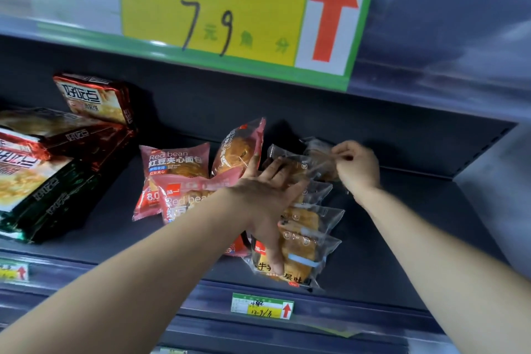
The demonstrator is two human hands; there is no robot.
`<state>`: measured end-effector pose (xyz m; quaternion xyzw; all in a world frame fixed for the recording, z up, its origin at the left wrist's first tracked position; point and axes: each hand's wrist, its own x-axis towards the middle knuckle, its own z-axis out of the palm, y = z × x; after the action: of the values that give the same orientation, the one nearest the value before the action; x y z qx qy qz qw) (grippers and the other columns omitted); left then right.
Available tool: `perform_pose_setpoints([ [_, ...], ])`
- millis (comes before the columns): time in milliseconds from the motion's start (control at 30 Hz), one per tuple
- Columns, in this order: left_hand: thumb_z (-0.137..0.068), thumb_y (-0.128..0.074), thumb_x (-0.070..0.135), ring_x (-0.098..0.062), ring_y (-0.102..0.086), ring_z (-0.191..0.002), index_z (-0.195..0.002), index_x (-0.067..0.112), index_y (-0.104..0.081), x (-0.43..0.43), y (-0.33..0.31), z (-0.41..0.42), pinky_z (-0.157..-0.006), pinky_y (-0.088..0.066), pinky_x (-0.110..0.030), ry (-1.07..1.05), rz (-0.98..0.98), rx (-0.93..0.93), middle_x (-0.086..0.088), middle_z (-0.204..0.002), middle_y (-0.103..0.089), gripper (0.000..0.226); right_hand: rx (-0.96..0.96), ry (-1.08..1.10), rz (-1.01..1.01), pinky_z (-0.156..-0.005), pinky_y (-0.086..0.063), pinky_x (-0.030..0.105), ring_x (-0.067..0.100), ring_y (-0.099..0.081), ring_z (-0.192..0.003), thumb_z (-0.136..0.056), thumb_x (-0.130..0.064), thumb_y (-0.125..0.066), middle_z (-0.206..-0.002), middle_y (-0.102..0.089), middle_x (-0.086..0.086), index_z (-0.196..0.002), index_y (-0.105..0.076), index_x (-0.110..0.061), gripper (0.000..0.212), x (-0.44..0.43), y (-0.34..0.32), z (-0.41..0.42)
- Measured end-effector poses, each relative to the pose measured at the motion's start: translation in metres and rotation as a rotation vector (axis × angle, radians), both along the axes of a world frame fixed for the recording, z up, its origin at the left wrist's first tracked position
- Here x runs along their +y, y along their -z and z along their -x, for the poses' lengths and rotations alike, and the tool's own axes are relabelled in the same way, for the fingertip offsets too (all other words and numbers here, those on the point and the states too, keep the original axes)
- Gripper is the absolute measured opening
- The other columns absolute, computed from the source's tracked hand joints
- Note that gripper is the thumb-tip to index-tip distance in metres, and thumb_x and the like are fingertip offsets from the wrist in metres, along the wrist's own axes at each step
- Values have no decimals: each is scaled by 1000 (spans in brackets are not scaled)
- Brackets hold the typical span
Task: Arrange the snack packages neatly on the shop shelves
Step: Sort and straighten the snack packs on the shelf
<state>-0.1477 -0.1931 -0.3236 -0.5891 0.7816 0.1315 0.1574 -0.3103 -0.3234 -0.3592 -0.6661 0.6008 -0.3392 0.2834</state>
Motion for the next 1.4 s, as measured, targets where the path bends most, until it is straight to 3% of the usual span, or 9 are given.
perform_pose_setpoints([
  [100, -46, -77, 74, -27, 31, -141, -146, 32, 26, 3, 2, -1, -110, 20, -61, 2, 3, 0, -9, -157, 26, 150, 417, -93, -63, -98, -45, 41, 30, -46, -123, -78, -10, -62, -134, -49, 4, -131, -48, -32, 59, -15, 22, 5],
  [233, -48, -77, 74, -26, 31, -141, -146, 32, 27, 5, 3, -2, -110, 21, -60, 5, 23, 0, -10, -157, 26, 149, 557, -188, -144, -110, -36, 38, 33, -38, -135, -87, -15, -58, -154, -30, 7, -150, -20, -37, 77, -27, 42, 9],
  [367, -49, -75, 75, -26, 32, -140, -147, 31, 26, 7, 4, -3, -108, 25, -58, 10, 41, -2, -10, -156, 27, 147, 270, 5, 15, -96, -47, 36, 33, -57, -115, -86, -2, -53, -130, -59, 10, -137, -47, -27, 58, -32, 29, 13],
  [533, -49, -74, 76, -27, 31, -141, -147, 32, 26, 7, 4, -1, -110, 21, -61, 6, 38, -7, -10, -157, 25, 147, -121, 110, 5, -80, -52, 37, 26, -62, -94, -91, -13, -60, -100, -66, 5, -95, -62, -17, 6, -38, 8, 7],
  [733, -49, -74, 75, -27, 29, -143, -147, 32, 24, 9, 3, 0, -110, 19, -62, -2, 44, -12, -10, -158, 23, 145, -250, 165, -18, -78, -56, 55, 32, -67, -79, -84, -25, -72, -82, -66, 2, -64, -55, -28, 27, -33, -1, -8],
  [900, -51, -72, 76, -28, 26, -143, -148, 32, 23, 10, 4, 2, -110, 18, -63, -1, 52, -32, -10, -159, 20, 143, -426, 189, -89, -61, -59, 35, 14, -61, -48, -86, -25, -71, -79, -62, 3, -69, -53, -18, 26, -30, -3, -24],
  [1033, -56, -73, 72, -30, 21, -145, -149, 31, 21, 5, 6, 4, -109, 19, -63, -34, 97, -30, -12, -159, 16, 139, -350, 60, -147, -87, -55, 48, 22, -61, -85, -89, -26, -68, -73, -56, -6, -98, -66, -4, 24, -27, -1, -33],
  [1167, -57, -75, 67, -30, 22, -145, -149, 30, 20, -11, 4, 6, -108, 18, -64, -45, 97, -30, -11, -160, 15, 138, -379, 13, -215, -82, -57, 42, 23, -63, -83, -92, -25, -64, -89, -63, 7, -78, -62, -18, 16, -32, -4, -31],
  [1400, -60, -76, 61, -25, 23, -145, -151, 31, 13, -37, 7, 4, -109, 14, -66, -75, 169, 18, -6, -159, 21, 131, -452, -41, -281, -104, -45, 43, 21, -62, -109, -87, -41, -66, -118, -66, 1, -106, -61, -25, 25, -33, -3, -18],
])
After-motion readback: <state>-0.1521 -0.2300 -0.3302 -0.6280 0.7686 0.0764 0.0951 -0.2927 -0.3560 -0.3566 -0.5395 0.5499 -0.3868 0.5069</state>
